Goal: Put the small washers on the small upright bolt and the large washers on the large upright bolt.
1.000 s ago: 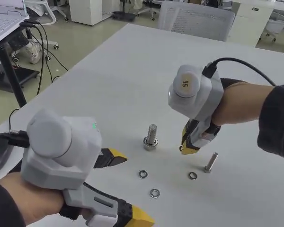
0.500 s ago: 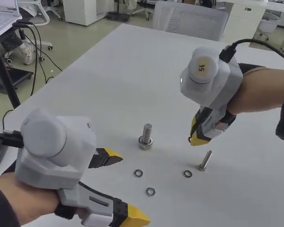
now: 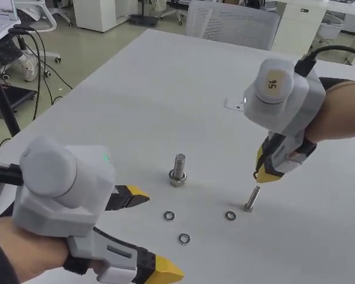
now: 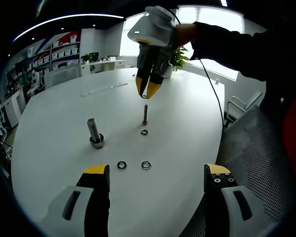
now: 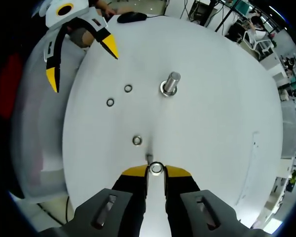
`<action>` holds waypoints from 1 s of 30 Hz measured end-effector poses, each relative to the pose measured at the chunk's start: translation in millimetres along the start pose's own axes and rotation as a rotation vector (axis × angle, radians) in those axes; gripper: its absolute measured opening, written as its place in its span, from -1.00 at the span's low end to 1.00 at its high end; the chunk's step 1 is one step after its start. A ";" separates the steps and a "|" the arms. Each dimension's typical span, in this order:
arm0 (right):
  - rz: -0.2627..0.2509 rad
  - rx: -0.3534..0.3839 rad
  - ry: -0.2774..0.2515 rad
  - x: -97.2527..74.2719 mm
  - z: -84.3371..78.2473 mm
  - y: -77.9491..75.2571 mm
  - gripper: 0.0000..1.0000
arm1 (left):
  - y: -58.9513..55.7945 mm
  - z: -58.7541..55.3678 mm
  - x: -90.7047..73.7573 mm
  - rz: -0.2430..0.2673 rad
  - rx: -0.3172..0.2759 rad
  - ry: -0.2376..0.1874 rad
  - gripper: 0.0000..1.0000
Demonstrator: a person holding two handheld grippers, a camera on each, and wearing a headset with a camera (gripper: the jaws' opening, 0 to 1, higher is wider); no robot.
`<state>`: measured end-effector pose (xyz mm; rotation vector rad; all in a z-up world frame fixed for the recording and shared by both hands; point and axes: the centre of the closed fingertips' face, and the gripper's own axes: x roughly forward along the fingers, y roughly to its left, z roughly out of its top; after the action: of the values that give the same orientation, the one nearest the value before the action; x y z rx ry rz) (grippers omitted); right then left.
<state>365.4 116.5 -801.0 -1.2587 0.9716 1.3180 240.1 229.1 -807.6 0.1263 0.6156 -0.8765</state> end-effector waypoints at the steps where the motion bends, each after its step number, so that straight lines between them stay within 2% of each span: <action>1: 0.003 0.001 0.003 0.9 -1.0 1.1 -0.73 | -0.2 -0.1 0.0 0.000 0.000 0.000 0.55; 14: 0.028 0.003 0.013 9.6 -5.6 6.4 -0.73 | -0.7 -1.0 -0.2 0.000 -0.002 0.006 0.55; 30: 0.043 -0.001 0.018 16.5 -6.3 4.8 -0.73 | 0.1 -0.9 0.3 0.001 -0.006 0.008 0.55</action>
<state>362.9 111.9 -818.5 -1.2585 1.0160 1.3422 239.9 229.3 -808.5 0.1246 0.6255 -0.8736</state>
